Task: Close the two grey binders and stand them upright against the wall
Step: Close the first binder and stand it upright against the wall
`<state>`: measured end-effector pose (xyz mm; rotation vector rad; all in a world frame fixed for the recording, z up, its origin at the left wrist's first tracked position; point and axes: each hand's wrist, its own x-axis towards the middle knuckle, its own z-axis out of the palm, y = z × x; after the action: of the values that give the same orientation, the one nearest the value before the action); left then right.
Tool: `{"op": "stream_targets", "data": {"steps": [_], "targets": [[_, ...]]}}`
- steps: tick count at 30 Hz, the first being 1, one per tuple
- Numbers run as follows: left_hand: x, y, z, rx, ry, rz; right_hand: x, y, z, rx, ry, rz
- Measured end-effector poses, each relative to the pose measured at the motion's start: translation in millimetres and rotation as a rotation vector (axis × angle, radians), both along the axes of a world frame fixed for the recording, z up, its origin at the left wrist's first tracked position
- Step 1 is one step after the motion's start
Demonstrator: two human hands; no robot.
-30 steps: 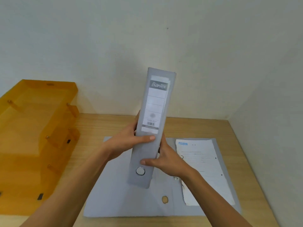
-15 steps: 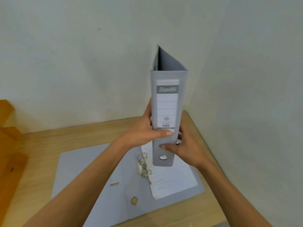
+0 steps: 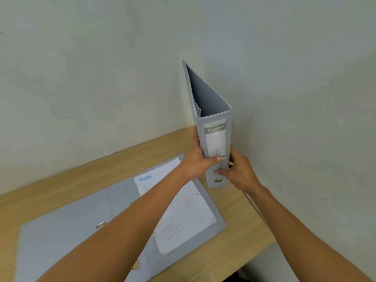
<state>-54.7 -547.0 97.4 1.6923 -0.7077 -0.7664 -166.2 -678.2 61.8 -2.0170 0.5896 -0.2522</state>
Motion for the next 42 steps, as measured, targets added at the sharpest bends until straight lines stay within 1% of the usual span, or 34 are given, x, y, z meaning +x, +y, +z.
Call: {"op": "stream_targets", "data": {"steps": [2,5,7,11,13,15,18,21,26,30,32,35,39,42], "targets": [[0,-7,-10,0.020,0.019,0.008,3,-7,-13,-0.004,0.038,-0.021],[-1,-17,-21,0.135,0.104,-0.053,4,-12,-34,-0.042,0.089,-0.078],[-4,-24,-25,0.193,0.145,-0.083,3,-13,-44,-0.040,0.097,-0.152],[0,-42,-25,0.273,0.254,-0.041,4,-9,-55,-0.023,0.074,-0.332],[5,-50,-26,0.317,0.278,-0.051,4,-4,-57,0.038,0.069,-0.447],[9,-57,-28,0.342,0.296,-0.066,7,1,-57,0.139,0.068,-0.547],[10,-65,-30,0.331,0.313,-0.065,13,3,-56,0.272,0.031,-0.623],[14,-72,-32,0.278,0.341,-0.031,23,-2,-52,0.339,-0.019,-0.618],[24,-77,-36,0.233,0.369,0.015,34,-7,-41,0.341,-0.015,-0.546],[38,-80,-35,0.257,0.360,-0.018,39,-7,-44,0.297,0.052,-0.497],[43,-80,-35,0.272,0.356,-0.039,38,-7,-45,0.286,0.053,-0.497],[43,-80,-35,0.282,0.338,-0.052,35,-8,-45,0.335,0.019,-0.477],[45,-77,-35,0.287,0.336,-0.021,34,-10,-45,0.337,0.024,-0.448],[46,-69,-33,0.289,0.288,0.024,34,-8,-40,0.325,0.030,-0.445]]}}
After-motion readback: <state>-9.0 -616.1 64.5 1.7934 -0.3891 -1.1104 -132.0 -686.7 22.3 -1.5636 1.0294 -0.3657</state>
